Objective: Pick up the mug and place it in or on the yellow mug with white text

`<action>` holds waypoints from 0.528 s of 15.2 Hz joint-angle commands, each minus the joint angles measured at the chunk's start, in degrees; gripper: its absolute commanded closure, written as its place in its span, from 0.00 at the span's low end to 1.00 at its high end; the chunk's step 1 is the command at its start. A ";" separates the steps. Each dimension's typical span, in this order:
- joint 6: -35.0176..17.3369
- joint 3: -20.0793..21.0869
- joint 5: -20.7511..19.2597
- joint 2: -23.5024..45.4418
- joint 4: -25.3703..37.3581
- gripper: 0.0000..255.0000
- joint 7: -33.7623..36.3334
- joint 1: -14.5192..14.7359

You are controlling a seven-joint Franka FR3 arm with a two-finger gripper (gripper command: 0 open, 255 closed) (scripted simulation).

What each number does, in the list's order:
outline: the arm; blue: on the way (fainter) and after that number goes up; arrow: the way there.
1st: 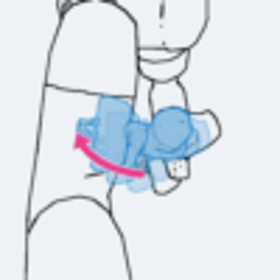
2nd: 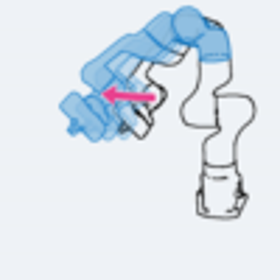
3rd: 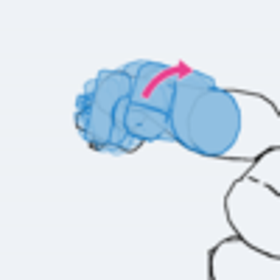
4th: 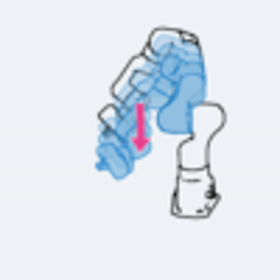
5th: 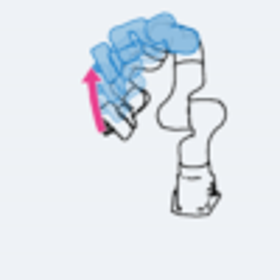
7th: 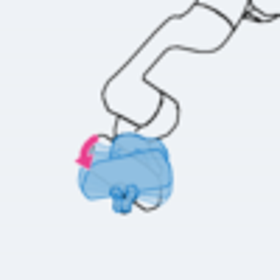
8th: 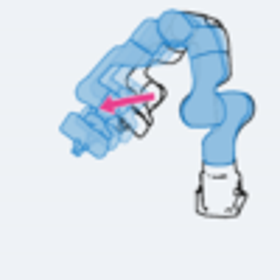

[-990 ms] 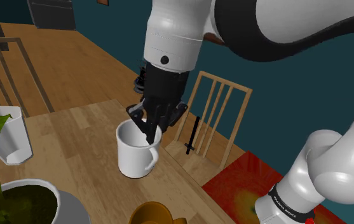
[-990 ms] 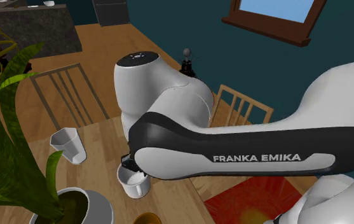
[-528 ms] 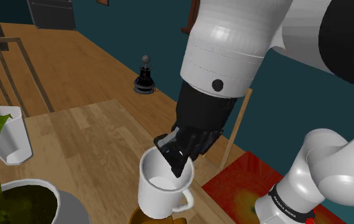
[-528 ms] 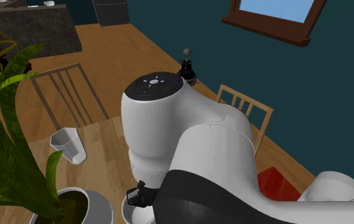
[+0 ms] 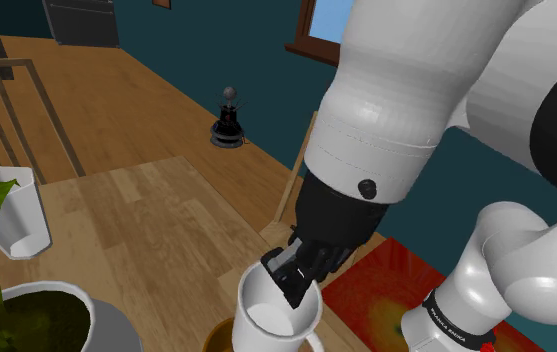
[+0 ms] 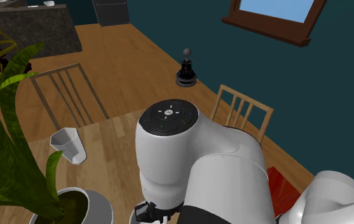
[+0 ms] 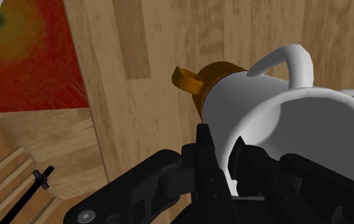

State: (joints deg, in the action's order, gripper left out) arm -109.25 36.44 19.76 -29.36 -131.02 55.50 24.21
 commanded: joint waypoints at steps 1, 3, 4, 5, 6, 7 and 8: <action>-1.67 0.51 0.22 0.28 -1.33 1.00 0.00 0.06; -3.26 0.96 0.43 0.58 -2.61 1.00 -0.07 0.10; -4.06 1.19 0.53 0.76 -3.24 1.00 -0.09 0.11; -4.87 1.43 0.63 0.95 -3.85 1.00 -0.11 0.12; -5.68 1.68 0.72 1.16 -4.45 1.00 -0.13 0.12; -6.50 1.93 0.81 1.38 -5.05 1.00 -0.14 0.12; -7.32 2.19 0.89 1.63 -5.63 1.00 -0.15 0.12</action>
State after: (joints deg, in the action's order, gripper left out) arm -115.67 38.36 20.53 -27.92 -135.98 55.36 24.30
